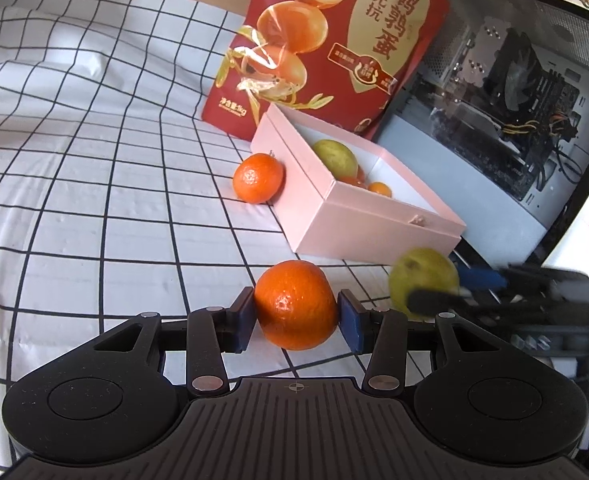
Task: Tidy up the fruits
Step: 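Carry the pear and mandarin toward the pink box with both grippers, then lower the pear and mandarin into the pink box and open both grippers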
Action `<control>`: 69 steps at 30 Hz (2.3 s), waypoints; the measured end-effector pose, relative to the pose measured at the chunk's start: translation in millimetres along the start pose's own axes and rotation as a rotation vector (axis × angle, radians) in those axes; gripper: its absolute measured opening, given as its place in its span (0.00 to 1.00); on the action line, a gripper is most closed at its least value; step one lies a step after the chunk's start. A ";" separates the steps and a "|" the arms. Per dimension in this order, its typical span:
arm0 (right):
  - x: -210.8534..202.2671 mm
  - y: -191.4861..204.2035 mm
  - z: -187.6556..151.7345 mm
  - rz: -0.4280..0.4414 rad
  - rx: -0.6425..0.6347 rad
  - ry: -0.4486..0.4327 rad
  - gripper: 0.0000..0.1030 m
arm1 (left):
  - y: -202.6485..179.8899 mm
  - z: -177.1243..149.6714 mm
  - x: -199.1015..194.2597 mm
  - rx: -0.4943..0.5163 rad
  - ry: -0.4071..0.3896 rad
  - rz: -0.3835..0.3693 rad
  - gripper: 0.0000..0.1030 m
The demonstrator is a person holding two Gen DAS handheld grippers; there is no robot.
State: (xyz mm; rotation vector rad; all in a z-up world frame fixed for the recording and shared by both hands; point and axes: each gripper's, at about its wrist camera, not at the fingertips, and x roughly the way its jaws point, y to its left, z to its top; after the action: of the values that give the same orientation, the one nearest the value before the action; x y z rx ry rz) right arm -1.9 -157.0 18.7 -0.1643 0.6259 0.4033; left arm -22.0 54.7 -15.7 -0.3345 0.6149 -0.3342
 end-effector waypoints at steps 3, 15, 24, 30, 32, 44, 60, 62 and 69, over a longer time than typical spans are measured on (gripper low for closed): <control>-13.5 -7.2 -10.9 0.027 0.014 -0.004 0.67 | 2.5 0.0 0.2 -0.017 -0.001 -0.007 0.48; -48.1 -13.8 -36.0 -0.037 -0.036 -0.029 0.86 | -12.2 -1.9 -0.8 0.059 -0.012 0.058 0.48; -27.3 -8.9 -40.0 0.006 -0.014 -0.003 0.86 | -16.9 -1.2 -4.8 0.068 -0.009 0.040 0.48; -12.4 -5.9 -41.9 0.023 -0.010 0.039 0.85 | -26.6 -2.4 -9.8 0.099 -0.016 0.028 0.48; -9.9 -5.6 -41.8 0.037 0.006 0.037 0.85 | -28.1 -4.5 -12.4 0.108 -0.014 0.022 0.48; -9.0 -8.7 -37.6 0.048 0.010 0.019 0.70 | -29.9 -6.4 -4.7 0.113 0.016 0.010 0.48; -34.1 -28.5 -16.2 0.052 0.096 -0.012 0.65 | -45.0 30.5 -15.7 0.127 -0.052 -0.060 0.48; -46.8 -33.9 -0.6 0.055 0.109 -0.069 0.65 | -49.8 52.4 -18.4 0.116 -0.113 -0.069 0.48; -73.5 -50.6 74.3 -0.015 0.155 -0.266 0.65 | -58.1 127.2 10.4 0.062 -0.194 -0.125 0.48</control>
State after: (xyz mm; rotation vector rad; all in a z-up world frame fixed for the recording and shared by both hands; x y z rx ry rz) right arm 4.8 -206.3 123.6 0.0322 0.3916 0.3529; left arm 51.5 24.6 100.0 -0.3418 0.3928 -0.4344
